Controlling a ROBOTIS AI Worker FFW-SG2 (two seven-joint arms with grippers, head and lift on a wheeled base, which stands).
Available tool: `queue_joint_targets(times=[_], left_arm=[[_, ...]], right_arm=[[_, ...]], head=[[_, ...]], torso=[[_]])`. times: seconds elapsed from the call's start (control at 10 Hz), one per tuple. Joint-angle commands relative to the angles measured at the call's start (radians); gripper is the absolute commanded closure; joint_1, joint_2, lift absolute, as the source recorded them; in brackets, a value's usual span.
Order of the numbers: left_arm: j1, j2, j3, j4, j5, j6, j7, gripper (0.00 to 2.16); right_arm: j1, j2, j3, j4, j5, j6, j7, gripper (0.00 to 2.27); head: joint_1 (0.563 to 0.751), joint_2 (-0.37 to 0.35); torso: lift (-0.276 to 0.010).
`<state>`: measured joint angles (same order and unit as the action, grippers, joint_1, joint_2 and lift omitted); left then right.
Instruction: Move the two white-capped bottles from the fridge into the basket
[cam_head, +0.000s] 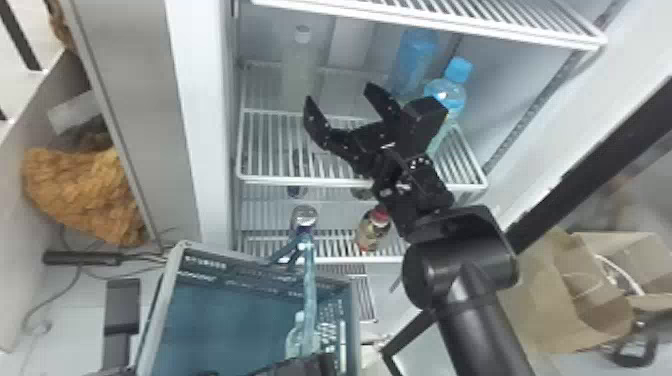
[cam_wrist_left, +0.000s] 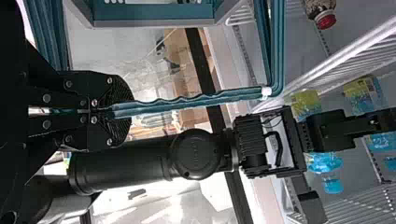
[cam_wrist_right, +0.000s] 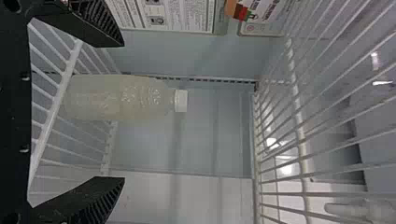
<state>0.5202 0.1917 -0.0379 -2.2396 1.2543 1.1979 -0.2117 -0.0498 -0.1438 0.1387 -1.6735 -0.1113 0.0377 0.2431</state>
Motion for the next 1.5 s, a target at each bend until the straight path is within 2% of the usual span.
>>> queue_joint_targets(times=[0.0,0.5,0.9,1.4], left_arm=[[0.000,0.002,0.000,0.000,0.004,0.010,0.000,1.19],[-0.002,0.003,-0.012,0.007,0.010,0.014,0.002,1.19],[-0.012,0.000,-0.020,0.017,0.010,0.014,0.002,1.19],[-0.029,0.000,-0.032,0.029,0.012,0.014,0.002,1.19]], right_arm=[[-0.041,0.000,0.017,0.047,-0.002,0.006,0.007,0.01],[-0.179,0.000,0.069,0.207,0.004,-0.013,-0.001,0.02],[-0.296,-0.008,0.160,0.369,-0.030,-0.033,-0.013,0.03],[-0.370,-0.011,0.194,0.482,-0.076,-0.082,-0.031,0.11]], head=[[0.695,-0.234],[0.695,-0.207],[0.695,-0.181],[0.695,-0.168]], torso=[[0.000],[0.000],[0.000],[0.000]])
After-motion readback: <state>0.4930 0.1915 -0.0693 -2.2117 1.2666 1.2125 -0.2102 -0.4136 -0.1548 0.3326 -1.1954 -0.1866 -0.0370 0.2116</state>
